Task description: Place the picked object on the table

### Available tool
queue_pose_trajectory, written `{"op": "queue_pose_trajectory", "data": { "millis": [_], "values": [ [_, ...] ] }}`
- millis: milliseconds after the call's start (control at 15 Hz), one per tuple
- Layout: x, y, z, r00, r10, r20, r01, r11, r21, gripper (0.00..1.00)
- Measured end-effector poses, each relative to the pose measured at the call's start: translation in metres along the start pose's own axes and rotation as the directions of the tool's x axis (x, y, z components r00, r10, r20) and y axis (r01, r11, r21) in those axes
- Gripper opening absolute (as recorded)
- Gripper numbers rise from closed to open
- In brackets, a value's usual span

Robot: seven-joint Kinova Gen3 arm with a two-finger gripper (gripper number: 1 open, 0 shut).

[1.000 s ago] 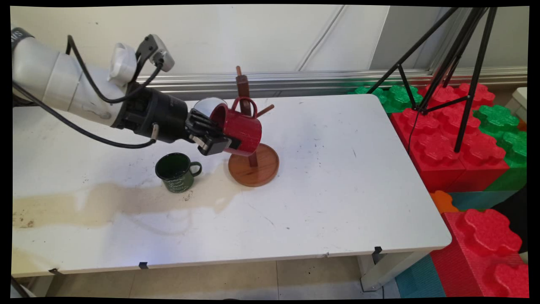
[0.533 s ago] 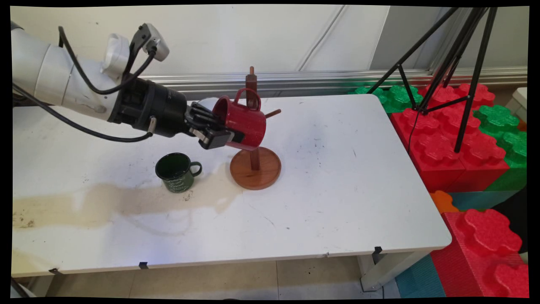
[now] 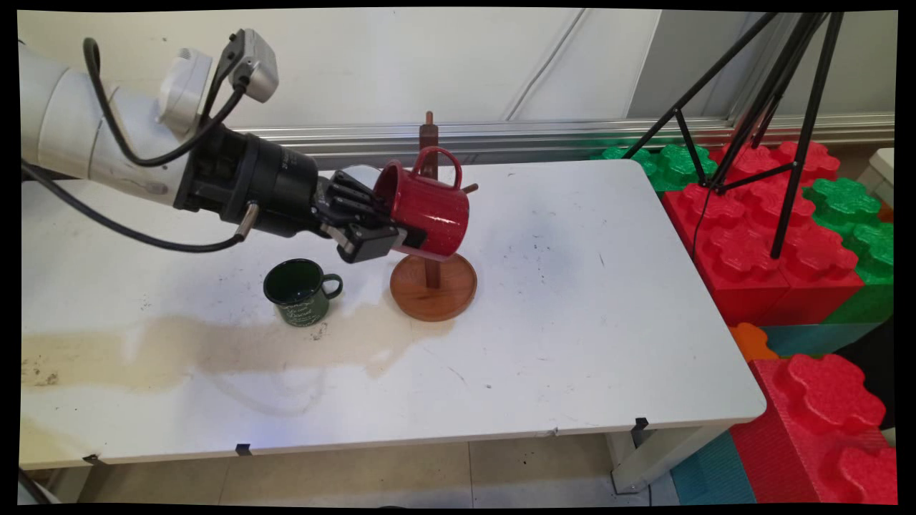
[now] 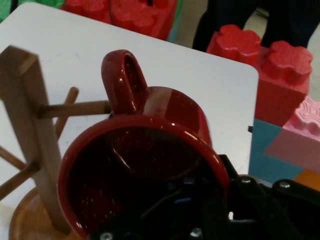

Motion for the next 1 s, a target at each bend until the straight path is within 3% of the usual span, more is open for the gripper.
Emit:
{"op": "queue_pose_trajectory", "data": {
  "millis": [533,1000],
  "values": [
    [-0.011,0.012,-0.013,0.991,0.127,0.053,-0.123,0.99,-0.062,0.0],
    [-0.02,0.014,-0.041,0.966,0.222,0.131,-0.213,0.974,-0.083,0.0]
  ]
}}
